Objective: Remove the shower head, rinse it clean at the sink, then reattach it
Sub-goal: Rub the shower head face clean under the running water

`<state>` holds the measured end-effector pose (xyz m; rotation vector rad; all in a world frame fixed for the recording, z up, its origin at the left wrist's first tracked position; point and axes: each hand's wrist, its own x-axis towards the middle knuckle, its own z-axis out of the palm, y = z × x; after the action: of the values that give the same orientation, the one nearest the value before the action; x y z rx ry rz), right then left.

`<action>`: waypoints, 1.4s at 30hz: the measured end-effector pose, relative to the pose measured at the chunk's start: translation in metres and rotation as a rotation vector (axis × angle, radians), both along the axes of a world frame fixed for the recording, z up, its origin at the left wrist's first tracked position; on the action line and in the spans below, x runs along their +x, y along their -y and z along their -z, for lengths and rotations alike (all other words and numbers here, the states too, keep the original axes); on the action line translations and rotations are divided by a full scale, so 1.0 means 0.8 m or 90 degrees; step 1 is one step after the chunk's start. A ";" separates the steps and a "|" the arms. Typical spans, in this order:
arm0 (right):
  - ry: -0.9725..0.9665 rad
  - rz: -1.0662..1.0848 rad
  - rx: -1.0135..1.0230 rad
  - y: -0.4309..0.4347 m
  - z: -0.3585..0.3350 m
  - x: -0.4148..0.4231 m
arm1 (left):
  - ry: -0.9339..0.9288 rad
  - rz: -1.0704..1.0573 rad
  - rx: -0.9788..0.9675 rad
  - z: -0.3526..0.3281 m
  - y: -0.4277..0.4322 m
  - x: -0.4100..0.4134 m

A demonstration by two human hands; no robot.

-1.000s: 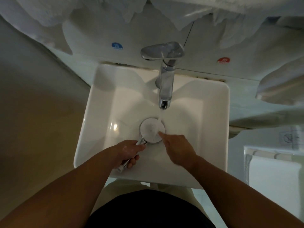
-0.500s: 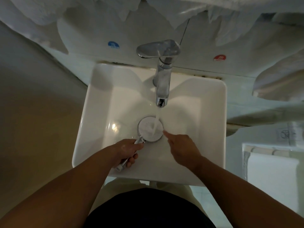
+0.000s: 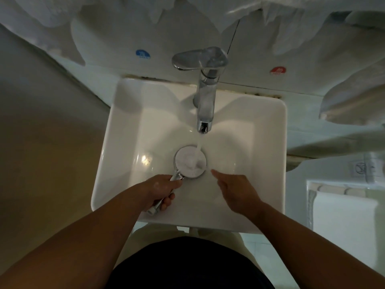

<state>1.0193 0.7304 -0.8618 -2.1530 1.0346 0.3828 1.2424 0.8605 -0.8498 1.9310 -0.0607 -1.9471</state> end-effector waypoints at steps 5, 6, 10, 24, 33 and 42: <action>0.008 0.032 -0.037 0.010 0.003 -0.016 | -0.006 -0.009 0.006 0.000 0.000 0.000; 0.000 0.018 -0.020 0.009 0.002 -0.018 | -0.005 -0.013 0.007 -0.001 0.000 -0.001; 0.007 -0.043 0.000 -0.008 -0.006 -0.024 | -0.003 -0.014 0.005 -0.003 0.000 -0.001; 0.037 -0.055 0.049 -0.036 -0.003 0.012 | -0.015 -0.023 0.019 -0.004 0.000 -0.003; 0.079 -0.016 0.051 -0.026 -0.001 0.029 | -0.009 -0.017 0.017 -0.006 0.001 -0.005; 0.049 -0.149 0.064 0.001 -0.001 0.072 | -0.001 -0.017 0.014 -0.007 0.000 -0.003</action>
<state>1.0766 0.7297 -0.8608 -2.1854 0.7075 0.4481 1.2399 0.8608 -0.8443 1.9336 -0.0133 -1.9401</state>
